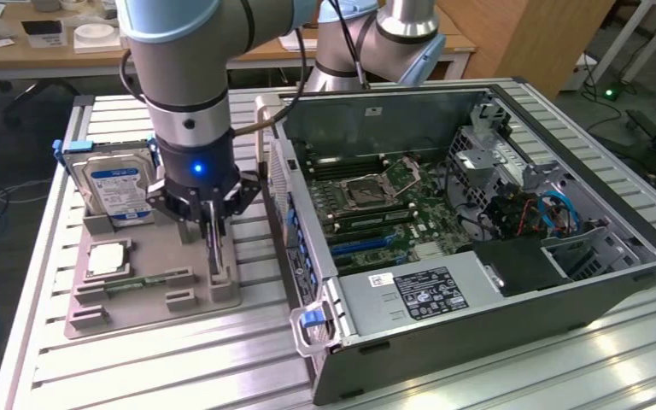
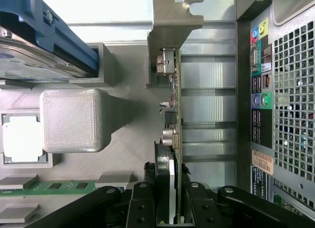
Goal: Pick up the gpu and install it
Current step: 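Pick up the gpu and move the gpu toward the slot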
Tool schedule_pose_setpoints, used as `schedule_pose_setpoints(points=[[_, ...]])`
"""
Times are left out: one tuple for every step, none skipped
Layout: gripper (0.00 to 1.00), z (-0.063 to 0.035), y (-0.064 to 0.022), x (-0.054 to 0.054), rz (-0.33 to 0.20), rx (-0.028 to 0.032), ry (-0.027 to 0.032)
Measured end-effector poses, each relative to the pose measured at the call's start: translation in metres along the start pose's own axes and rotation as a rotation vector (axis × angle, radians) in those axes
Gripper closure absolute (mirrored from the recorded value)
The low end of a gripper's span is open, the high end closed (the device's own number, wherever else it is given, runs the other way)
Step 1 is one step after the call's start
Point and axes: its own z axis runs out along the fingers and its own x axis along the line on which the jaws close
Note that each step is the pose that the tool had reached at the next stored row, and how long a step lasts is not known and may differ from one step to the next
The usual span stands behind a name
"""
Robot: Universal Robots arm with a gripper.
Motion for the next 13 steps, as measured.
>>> schedule_pose_setpoints(points=[[0.72, -0.0004, 0.0000, 0.0000, 0.000, 0.0000, 0.0000], [0.72, -0.0007, 0.0000, 0.0000, 0.000, 0.0001, 0.0001], [0.72, -0.0010, 0.0000, 0.0000, 0.000, 0.0001, 0.0000], [0.72, -0.0013, 0.0000, 0.0000, 0.000, 0.0000, 0.0000], [0.72, -0.0016, 0.0000, 0.0000, 0.000, 0.0000, 0.0001], [0.72, -0.0020, 0.0000, 0.0000, 0.000, 0.0001, 0.0001], [0.72, -0.0024, 0.0000, 0.0000, 0.000, 0.0001, 0.0001], [0.72, -0.0028, 0.0000, 0.0000, 0.000, 0.0000, 0.0001], [0.72, -0.0031, 0.0000, 0.0000, 0.000, 0.0001, 0.0000], [0.72, -0.0036, 0.0000, 0.0000, 0.000, 0.0001, 0.0001], [0.72, -0.0039, 0.0000, 0.0000, 0.000, 0.0000, 0.0000], [0.72, -0.0042, 0.0000, 0.0000, 0.000, 0.0000, 0.0000], [0.72, -0.0046, 0.0000, 0.0000, 0.000, 0.0000, 0.0000]])
